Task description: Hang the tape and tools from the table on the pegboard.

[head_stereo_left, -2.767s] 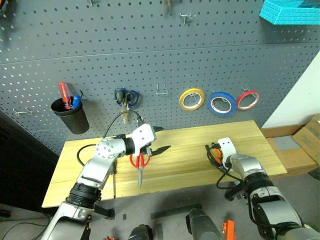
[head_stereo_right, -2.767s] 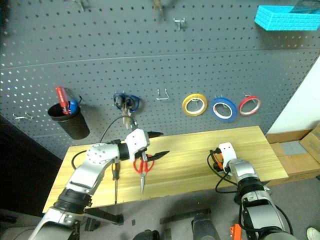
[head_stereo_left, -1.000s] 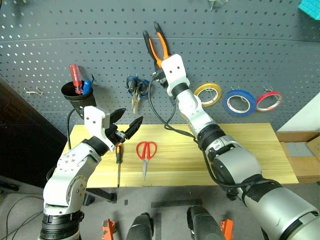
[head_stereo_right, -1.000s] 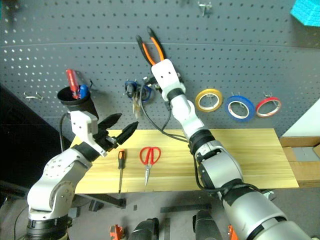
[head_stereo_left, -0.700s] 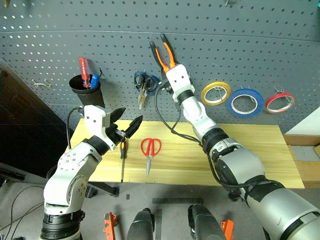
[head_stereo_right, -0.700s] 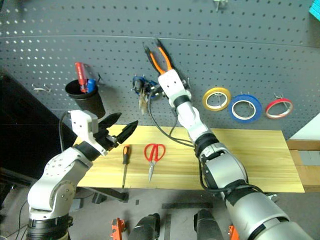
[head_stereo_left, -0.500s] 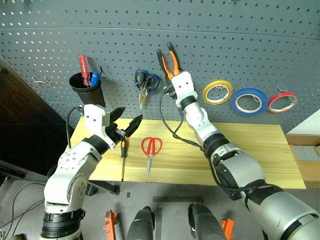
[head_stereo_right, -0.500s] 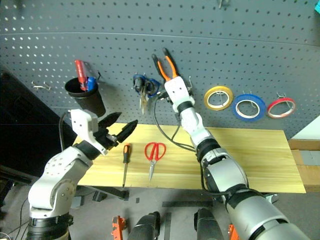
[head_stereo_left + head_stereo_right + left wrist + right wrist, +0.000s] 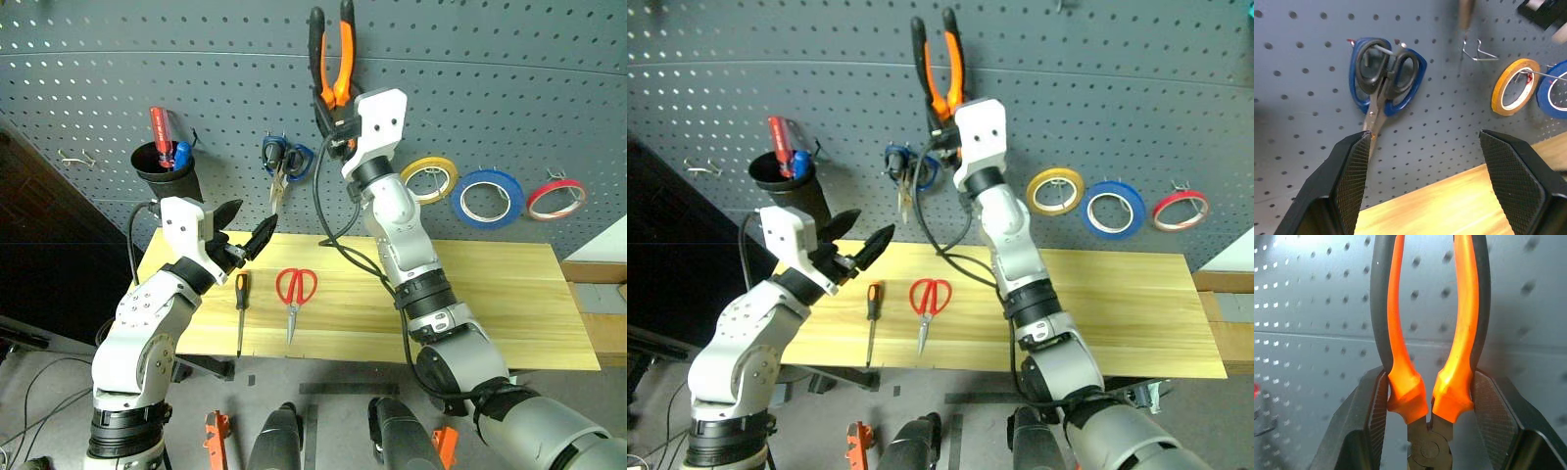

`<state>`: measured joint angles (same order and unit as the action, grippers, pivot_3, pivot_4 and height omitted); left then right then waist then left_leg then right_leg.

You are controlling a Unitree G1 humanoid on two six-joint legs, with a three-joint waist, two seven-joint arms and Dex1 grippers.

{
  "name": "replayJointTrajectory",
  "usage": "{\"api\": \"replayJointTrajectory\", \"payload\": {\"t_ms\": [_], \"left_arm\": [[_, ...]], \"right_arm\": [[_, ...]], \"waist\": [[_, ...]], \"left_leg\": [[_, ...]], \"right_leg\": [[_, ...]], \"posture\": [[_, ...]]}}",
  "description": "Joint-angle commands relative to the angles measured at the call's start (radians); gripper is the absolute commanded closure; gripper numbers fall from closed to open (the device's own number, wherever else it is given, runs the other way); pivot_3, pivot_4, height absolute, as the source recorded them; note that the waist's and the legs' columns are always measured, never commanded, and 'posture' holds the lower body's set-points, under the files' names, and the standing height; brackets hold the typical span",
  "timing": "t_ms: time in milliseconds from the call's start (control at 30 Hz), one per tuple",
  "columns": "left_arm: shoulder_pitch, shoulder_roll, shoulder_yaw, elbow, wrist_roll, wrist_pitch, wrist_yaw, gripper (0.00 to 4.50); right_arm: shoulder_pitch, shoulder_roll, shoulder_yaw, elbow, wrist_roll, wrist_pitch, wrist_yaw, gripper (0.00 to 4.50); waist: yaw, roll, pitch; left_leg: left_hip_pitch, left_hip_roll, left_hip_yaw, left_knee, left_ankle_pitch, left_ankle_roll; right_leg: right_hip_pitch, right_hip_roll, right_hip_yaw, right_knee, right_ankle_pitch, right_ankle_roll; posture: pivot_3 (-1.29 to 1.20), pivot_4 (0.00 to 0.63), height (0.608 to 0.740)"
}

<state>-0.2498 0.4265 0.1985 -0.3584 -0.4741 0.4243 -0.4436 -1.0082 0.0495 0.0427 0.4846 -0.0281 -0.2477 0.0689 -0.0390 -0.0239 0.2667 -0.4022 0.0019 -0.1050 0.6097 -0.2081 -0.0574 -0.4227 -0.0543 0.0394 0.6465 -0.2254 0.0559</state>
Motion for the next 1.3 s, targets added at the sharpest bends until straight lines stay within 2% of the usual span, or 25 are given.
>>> {"api": "replayJointTrajectory", "payload": {"t_ms": [33,400,533,900,1167,1300], "left_arm": [[-0.021,-0.012,-0.022,-0.002,0.017,-0.033,-0.001,0.77],[-0.061,-0.037,-0.051,0.046,0.049,-0.061,-0.001,0.77],[-0.049,-0.038,-0.049,0.053,0.059,-0.065,0.006,0.77],[-0.041,-0.063,-0.057,0.071,0.109,-0.083,0.044,0.77],[-0.052,-0.069,-0.057,0.086,0.131,-0.102,0.051,0.77],[-0.047,-0.071,-0.063,0.09,0.142,-0.099,0.055,0.77]], "right_arm": [[-0.025,-0.038,0.001,0.009,-0.068,-0.062,-0.059,2.26],[-0.026,-0.075,0.013,0.195,-0.14,-0.157,-0.142,2.26],[0.006,-0.07,0.017,0.179,-0.142,-0.136,-0.145,2.26],[0.12,-0.017,0.037,-0.028,-0.143,-0.018,-0.136,2.26],[0.074,-0.024,0.043,-0.018,-0.168,-0.032,-0.155,2.27],[0.079,-0.022,0.031,0.03,-0.161,0.036,-0.164,2.27]], "waist": [[0.0,0.0,0.0],[-0.013,0.0,0.0],[-0.014,0.0,0.0],[-0.017,-0.001,0.0],[-0.018,-0.001,0.0],[-0.018,-0.001,0.0]], "left_leg": [[0.0,0.0,0.0,0.0,0.0,0.0],[0.0,0.0,0.002,-0.001,0.0,0.0],[0.0,0.0,0.002,0.0,0.0,0.0],[0.001,0.0,0.002,0.0,0.0,0.0],[0.0,0.0,0.002,0.0,0.0,-0.001],[0.0,0.0,0.002,-0.001,0.0,-0.001]], "right_leg": [[0.0,0.0,0.0,0.0,0.0,0.0],[-0.001,0.0,0.001,-0.001,0.0,0.0],[0.0,0.0,0.001,0.0,0.0,0.0],[0.0,0.0,0.001,0.0,0.0,0.0],[-0.001,0.0,0.001,-0.001,0.0,0.0],[-0.001,0.0,0.001,-0.001,0.0,0.0]], "posture": [[0.03,0.258,0.74],[0.03,0.255,0.74],[0.02,0.252,0.74],[0.0,0.25,0.74],[0.0,0.245,0.74],[0.0,0.244,0.74]]}}
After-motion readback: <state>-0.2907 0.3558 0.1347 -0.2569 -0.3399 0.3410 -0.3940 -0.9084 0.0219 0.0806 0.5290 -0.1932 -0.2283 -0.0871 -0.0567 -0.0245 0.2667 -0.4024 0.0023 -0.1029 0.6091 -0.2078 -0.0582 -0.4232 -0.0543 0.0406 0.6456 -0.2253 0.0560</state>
